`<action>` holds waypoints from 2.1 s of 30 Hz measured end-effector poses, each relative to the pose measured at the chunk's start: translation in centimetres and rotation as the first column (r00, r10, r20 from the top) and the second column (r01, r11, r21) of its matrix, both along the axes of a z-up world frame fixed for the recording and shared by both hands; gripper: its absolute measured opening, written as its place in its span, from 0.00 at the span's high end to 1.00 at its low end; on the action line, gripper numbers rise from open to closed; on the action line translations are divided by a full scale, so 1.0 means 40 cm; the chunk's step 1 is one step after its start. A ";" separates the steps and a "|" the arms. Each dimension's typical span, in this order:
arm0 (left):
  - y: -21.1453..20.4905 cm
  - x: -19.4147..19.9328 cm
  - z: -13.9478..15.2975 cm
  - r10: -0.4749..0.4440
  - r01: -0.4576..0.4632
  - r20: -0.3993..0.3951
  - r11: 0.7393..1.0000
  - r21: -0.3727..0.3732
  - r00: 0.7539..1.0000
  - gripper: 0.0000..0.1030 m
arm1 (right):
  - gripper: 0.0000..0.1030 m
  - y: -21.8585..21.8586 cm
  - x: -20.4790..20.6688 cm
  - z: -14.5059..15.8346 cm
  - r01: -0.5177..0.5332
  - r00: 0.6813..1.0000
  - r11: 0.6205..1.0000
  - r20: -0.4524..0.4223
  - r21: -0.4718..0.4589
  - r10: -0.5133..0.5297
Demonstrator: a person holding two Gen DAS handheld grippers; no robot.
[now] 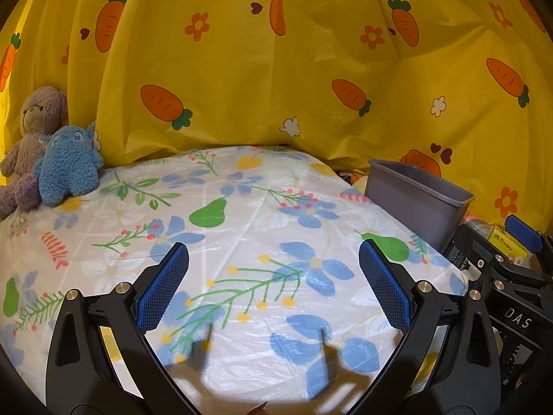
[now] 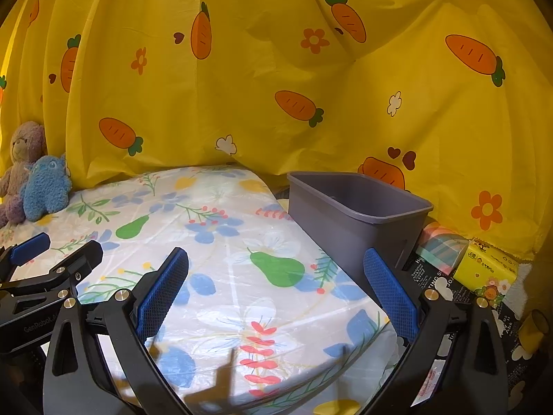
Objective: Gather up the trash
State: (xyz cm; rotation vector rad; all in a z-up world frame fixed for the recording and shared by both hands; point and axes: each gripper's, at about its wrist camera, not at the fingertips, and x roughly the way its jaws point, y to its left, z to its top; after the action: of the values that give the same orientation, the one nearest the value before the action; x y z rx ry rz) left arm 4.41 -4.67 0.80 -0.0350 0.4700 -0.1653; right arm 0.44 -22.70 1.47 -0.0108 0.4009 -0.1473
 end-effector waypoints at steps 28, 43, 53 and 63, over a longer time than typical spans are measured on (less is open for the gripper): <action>0.002 -0.006 -0.003 0.005 -0.005 0.001 1.000 -0.011 1.000 0.06 | 0.05 0.002 0.003 0.001 -0.003 1.000 1.000 0.003 0.004 0.003; -0.001 -0.010 -0.001 0.002 -0.002 0.005 1.000 -0.011 1.000 0.06 | 0.05 0.005 -0.001 0.005 -0.005 1.000 1.000 0.007 0.007 0.005; -0.007 -0.014 0.002 0.003 -0.003 0.002 1.000 -0.013 1.000 0.06 | 0.05 0.002 -0.001 0.005 -0.007 1.000 1.000 0.007 0.009 0.007; -0.009 -0.014 0.003 0.000 0.000 0.005 1.000 -0.012 1.000 0.06 | 0.05 0.003 -0.001 0.006 -0.005 1.000 1.000 0.007 0.009 0.005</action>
State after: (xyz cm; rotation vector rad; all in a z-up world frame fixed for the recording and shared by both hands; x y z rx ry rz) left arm 3.84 -5.01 0.94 -0.0467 0.4645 -0.1684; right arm 0.39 -22.59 1.69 -0.0020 0.3946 -0.1403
